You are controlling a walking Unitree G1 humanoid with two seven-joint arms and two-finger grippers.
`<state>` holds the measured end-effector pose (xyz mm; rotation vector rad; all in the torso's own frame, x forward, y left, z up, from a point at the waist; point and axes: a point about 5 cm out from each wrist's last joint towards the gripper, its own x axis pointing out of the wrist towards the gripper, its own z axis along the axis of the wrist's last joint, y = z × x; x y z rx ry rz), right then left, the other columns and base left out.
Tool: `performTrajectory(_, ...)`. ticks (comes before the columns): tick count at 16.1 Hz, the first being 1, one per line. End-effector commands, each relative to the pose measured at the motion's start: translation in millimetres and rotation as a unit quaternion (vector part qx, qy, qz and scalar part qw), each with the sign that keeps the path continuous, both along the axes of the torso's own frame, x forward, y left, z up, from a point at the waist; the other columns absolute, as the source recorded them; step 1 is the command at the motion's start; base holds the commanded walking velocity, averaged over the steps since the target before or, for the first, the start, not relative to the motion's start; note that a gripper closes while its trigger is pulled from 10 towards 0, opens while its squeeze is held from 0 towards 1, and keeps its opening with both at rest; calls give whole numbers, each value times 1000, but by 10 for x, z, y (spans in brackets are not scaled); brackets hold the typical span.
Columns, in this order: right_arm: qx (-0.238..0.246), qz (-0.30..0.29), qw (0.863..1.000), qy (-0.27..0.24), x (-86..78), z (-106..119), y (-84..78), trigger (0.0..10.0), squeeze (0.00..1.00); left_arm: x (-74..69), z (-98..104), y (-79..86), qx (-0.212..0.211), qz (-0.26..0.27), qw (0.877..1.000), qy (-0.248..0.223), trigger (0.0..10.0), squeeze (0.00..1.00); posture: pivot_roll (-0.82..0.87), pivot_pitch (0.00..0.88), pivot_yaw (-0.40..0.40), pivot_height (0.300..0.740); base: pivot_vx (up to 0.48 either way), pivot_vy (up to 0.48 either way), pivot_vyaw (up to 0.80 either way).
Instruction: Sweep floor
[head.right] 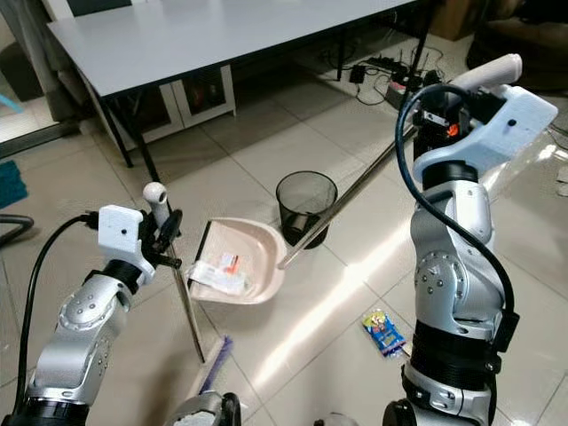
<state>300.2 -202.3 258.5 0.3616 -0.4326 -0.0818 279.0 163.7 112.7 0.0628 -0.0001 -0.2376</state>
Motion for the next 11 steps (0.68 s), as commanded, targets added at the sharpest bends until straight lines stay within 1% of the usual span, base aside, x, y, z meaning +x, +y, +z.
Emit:
performTrajectory(1, 14, -6, 999, -33, -4, 129, -46, 10000, 0, 13, 140, -20, -3, -1, 999, -37, 10000, 0, -19, 79, 19, 740, 0, 0, 0)
performTrajectory(6, 29, -17, 999, -39, 57, 175, -93, 10000, 0, -4, 156, -19, -7, 0, 999, -41, 10000, 0, -15, 78, 14, 740, 0, 0, 0)
performTrajectory(8, 71, -45, 995, -47, 57, 151, -190, 10000, 0, 0, 173, -1, -10, 1, 999, -45, 10000, 0, -13, 73, 17, 740, 0, 0, 0)
performTrajectory(10, 83, -54, 994, -49, 45, 131, -224, 10000, 0, 2, 169, 2, -8, 1, 999, -43, 10000, 0, -13, 74, 25, 740, 0, 0, 0)
performTrajectory(11, 81, -59, 994, -52, 35, 133, -242, 10000, 0, 4, 168, 11, -8, 0, 999, -42, 10000, 0, -12, 74, 28, 740, 0, 0, 0)
